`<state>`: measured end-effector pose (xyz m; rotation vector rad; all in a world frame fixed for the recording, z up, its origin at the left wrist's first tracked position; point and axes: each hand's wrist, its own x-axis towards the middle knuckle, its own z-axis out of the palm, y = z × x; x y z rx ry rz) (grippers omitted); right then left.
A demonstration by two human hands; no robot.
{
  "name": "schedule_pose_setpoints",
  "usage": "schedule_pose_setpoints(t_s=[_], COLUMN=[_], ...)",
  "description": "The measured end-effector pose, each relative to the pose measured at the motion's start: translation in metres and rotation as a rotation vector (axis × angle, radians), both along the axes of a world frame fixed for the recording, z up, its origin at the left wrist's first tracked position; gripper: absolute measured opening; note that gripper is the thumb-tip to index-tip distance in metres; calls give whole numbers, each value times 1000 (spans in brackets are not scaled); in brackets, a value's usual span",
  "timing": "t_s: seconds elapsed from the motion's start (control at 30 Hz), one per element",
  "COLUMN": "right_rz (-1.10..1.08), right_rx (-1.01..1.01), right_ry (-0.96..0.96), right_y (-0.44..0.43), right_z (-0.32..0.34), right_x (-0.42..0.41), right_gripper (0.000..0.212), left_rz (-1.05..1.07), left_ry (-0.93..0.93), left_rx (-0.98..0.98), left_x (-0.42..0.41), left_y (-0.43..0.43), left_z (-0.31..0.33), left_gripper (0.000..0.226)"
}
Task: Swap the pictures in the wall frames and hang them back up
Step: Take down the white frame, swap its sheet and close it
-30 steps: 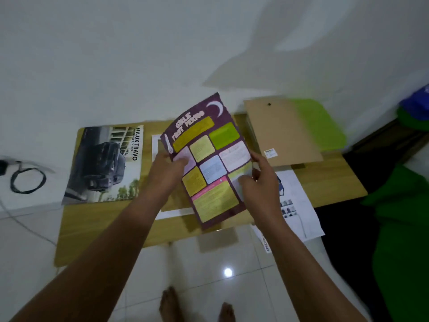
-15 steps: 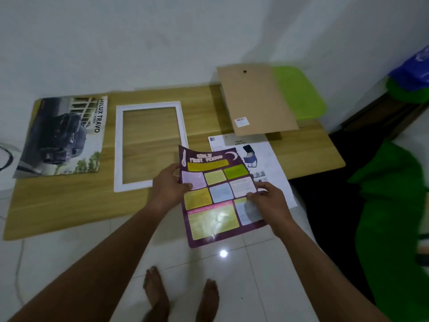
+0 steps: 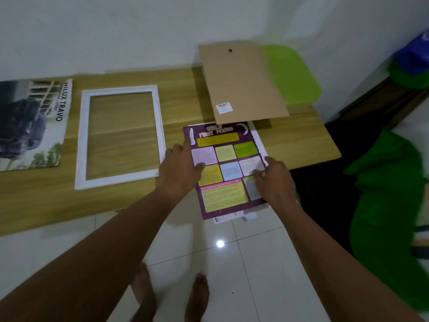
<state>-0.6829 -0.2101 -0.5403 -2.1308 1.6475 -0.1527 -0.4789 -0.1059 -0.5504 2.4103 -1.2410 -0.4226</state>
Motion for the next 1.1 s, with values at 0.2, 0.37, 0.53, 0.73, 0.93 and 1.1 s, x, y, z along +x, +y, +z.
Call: schedule_pose_setpoints(t_s=[0.2, 0.37, 0.53, 0.73, 0.93, 1.1], right_rz=[333, 373, 391, 441, 554, 630], right_rx=[-38, -15, -1, -21, -19, 4], right_ry=[217, 204, 208, 148, 101, 40], right_y=[-9, -14, -15, -7, 25, 61], right_z=[-19, -18, -11, 18, 55, 78], right_x=[5, 8, 9, 35, 119, 222], right_gripper=[65, 64, 65, 48, 43, 45], left_rz=[-264, -265, -267, -191, -8, 170], left_ry=[-145, -158, -141, -25, 1, 15], left_rx=[133, 145, 160, 38, 16, 3], left_x=[-5, -6, -3, 8, 66, 151], left_y=[-10, -15, -16, 4, 66, 126], left_z=[-16, -15, -11, 16, 50, 70], left_gripper=[61, 61, 62, 54, 53, 47])
